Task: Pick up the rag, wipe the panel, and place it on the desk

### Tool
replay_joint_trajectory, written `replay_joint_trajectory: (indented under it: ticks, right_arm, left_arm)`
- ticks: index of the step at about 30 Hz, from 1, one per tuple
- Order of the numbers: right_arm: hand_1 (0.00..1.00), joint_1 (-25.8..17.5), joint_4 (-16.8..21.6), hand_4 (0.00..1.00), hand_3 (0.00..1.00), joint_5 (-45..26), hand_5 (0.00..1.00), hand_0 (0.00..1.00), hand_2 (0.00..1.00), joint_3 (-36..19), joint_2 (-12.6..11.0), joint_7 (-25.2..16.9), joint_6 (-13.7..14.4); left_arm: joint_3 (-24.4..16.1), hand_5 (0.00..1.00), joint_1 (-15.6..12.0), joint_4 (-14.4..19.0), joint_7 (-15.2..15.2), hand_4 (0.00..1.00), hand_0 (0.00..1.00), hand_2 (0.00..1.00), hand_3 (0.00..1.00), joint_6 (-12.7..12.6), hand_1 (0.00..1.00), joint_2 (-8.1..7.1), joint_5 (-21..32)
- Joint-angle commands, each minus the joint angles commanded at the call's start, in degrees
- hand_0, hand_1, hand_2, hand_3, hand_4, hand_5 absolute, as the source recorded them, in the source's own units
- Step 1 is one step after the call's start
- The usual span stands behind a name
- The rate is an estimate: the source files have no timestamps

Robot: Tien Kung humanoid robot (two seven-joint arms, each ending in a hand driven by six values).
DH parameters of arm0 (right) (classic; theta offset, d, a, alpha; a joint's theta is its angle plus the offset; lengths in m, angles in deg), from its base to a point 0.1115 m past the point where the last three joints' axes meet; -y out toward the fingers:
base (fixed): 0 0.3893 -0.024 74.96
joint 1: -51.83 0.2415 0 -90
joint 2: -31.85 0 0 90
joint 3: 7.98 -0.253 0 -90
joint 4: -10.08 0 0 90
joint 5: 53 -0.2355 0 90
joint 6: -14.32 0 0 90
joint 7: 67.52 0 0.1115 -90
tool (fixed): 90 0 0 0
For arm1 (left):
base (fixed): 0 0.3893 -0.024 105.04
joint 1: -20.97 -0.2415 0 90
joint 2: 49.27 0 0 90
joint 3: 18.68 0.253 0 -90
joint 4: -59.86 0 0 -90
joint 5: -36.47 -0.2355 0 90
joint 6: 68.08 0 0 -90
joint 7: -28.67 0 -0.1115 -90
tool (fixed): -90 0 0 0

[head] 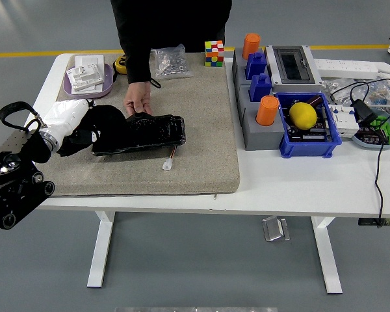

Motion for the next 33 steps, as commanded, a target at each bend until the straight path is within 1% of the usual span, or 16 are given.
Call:
replay_joint_trajectory:
  ticks: [4,11,20,24,26,30,31,33]
  right_arm:
    - [0.605,0.1,0.0,0.998,0.589,0.3,0.43,0.728,0.681,-0.1,-0.1,0.0,0.0]
    - [0.605,0.2,0.0,0.998,0.588,0.4,0.431,0.728,0.681,-0.1,-0.1,0.1,0.0]
    - [0.605,0.3,0.0,0.998,0.588,-0.8,0.43,0.728,0.681,1.3,-0.3,-0.1,-0.1]
    - [0.605,0.4,0.0,0.998,0.589,-3.1,0.431,0.728,0.681,3.9,-0.3,-0.6,0.0]
    - [0.605,0.5,0.0,0.998,0.588,-3.1,0.432,0.727,0.681,4.0,-0.3,-0.5,0.0]
    - [0.605,0.6,0.0,0.998,0.588,-4.7,0.432,0.727,0.681,5.9,-0.4,-0.8,0.0]
    - [0.605,0.6,0.0,0.998,0.588,-4.0,0.432,0.727,0.681,5.1,-0.4,-0.6,-0.1]
    - [0.603,0.7,0.0,0.998,0.589,-4.2,0.432,0.727,0.681,5.4,-0.4,-0.7,-0.1]
  left_arm:
    - [0.0,0.002,-0.1,-0.1,0.0,0.346,0.236,0.469,0.365,0.0,0.177,0.21,0.1]
    - [0.3,0.002,0.0,0.2,0.0,0.347,0.236,0.469,0.365,0.0,0.176,1.13,0.4]
    - [1.4,0.002,0.8,0.6,0.2,0.347,0.235,0.471,0.367,0.1,0.177,2.86,1.0]
    - [1.7,0.002,1.0,1.0,0.3,0.35,0.235,0.471,0.369,0.2,0.177,3.56,1.1]
    - [2.0,0.002,1.2,1.2,0.4,0.35,0.236,0.471,0.37,0.2,0.177,3.89,1.2]
    - [2.4,0.002,1.8,1.3,0.5,0.35,0.236,0.471,0.37,0.3,0.177,4.82,1.3]
    - [2.7,0.002,2.1,1.4,0.6,0.35,0.236,0.471,0.37,0.3,0.177,5.1,1.2]
    - [3.2,0.002,2.6,1.6,0.6,0.35,0.236,0.472,0.371,0.3,0.177,5.54,1.4]
